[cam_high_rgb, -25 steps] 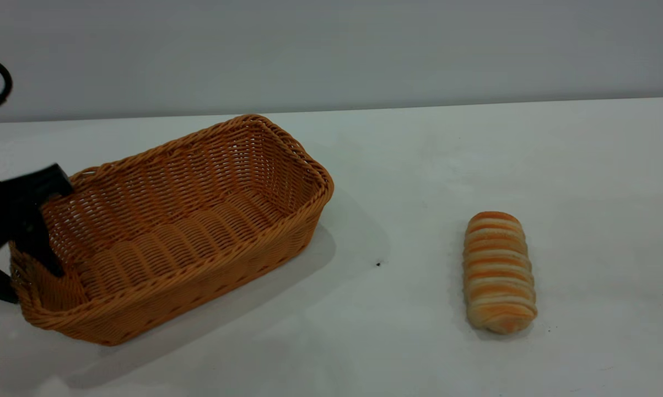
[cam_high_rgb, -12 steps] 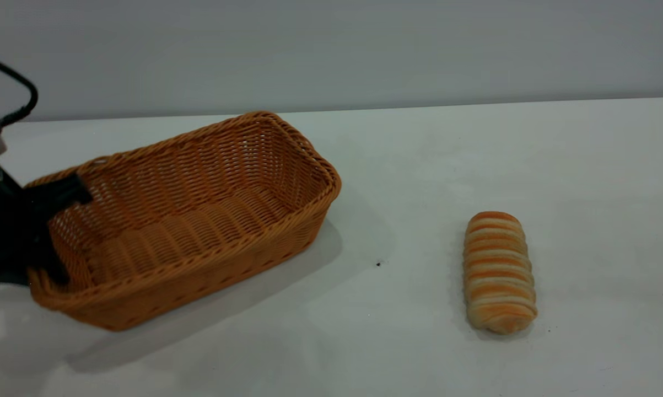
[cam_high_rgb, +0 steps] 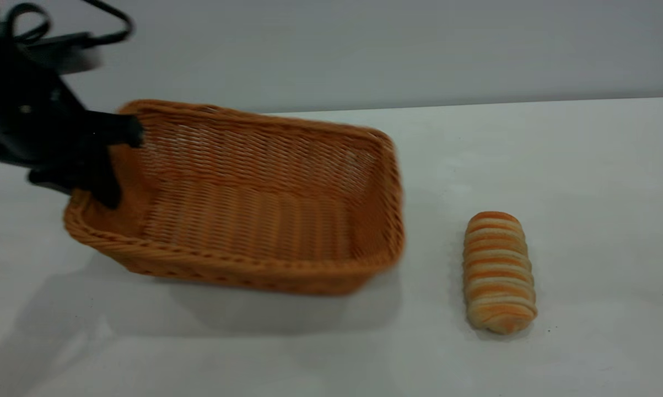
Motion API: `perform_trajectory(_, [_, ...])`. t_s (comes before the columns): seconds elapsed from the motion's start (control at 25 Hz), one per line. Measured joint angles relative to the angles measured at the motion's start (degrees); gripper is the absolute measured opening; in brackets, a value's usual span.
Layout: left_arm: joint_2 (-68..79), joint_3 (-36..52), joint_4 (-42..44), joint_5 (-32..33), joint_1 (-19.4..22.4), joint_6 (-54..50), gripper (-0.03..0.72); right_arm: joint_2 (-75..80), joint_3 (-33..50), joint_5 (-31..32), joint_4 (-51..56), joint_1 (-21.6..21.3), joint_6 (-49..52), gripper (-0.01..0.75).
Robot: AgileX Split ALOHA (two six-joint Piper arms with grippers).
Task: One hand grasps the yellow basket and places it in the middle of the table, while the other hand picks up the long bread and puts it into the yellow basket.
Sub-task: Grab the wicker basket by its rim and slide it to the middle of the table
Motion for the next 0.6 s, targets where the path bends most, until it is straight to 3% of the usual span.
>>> perform_trajectory(0.44, [2.81, -1.81, -0.01, 3.61, -1.08, -3.88, 0.116, 0.00, 0.00, 0.00, 0.00, 0.00, 0.05, 0.399])
perform_trajectory(0.52, [2.81, -1.81, -0.01, 3.82, -1.08, -4.46, 0.149, 0.00, 0.00, 0.00, 0.00, 0.00, 0.05, 0.399])
perform_trajectory(0.6, [2.81, -1.92, -0.01, 4.15, -1.08, -4.87, 0.237, 0.00, 0.00, 0.00, -0.01, 0.00, 0.05, 0.399])
